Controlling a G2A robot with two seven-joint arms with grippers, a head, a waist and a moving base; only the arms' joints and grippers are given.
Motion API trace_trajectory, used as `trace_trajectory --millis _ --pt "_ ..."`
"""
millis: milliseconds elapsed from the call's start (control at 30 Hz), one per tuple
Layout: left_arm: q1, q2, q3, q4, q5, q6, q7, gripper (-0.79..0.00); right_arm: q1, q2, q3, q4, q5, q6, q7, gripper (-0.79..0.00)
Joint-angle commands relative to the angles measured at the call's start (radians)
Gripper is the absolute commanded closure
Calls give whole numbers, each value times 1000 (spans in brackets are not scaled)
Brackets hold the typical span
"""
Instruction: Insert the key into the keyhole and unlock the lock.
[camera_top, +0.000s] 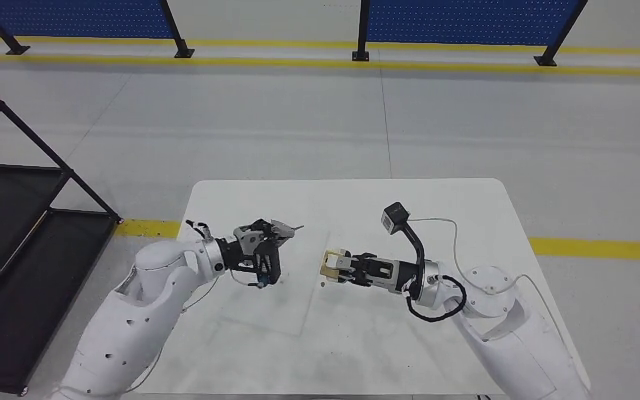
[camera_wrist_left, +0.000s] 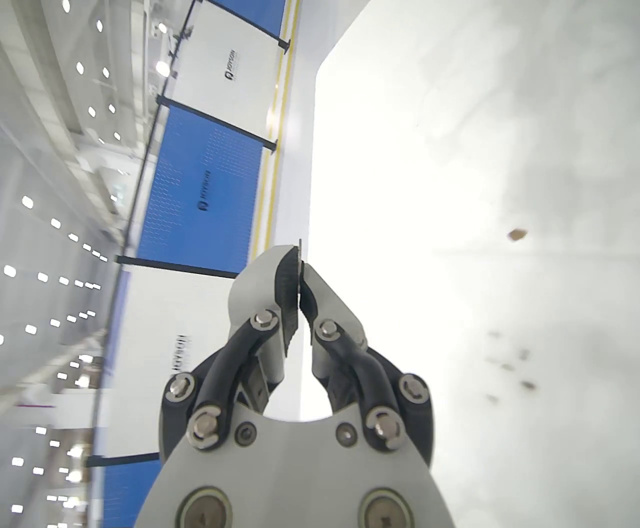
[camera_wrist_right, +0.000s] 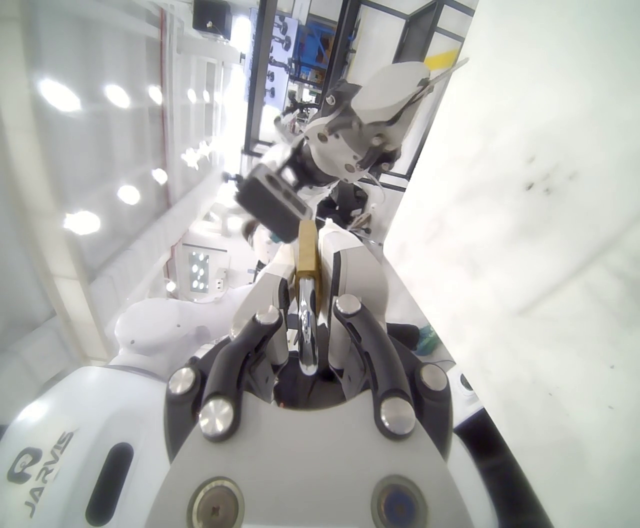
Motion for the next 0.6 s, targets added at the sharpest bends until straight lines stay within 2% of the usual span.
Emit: trace_trajectory --millis 0,100,167,300,333,567 --pt "7 6 0 19 116 128 76 0 0 0 0 0 0 0 0 0" --pt "16 10 5 31 223 286 124 0 0 0 0 0 0 0 0 0" --pt "24 11 14 35 309 403 111 0 0 0 0 0 0 0 0 0" --pt "23 8 36 33 317 556 171 0 0 0 0 0 0 0 0 0" --pt "24 7 41 41 286 567 196 0 0 0 0 0 0 0 0 0" --pt "24 7 41 41 286 567 196 0 0 0 0 0 0 0 0 0"
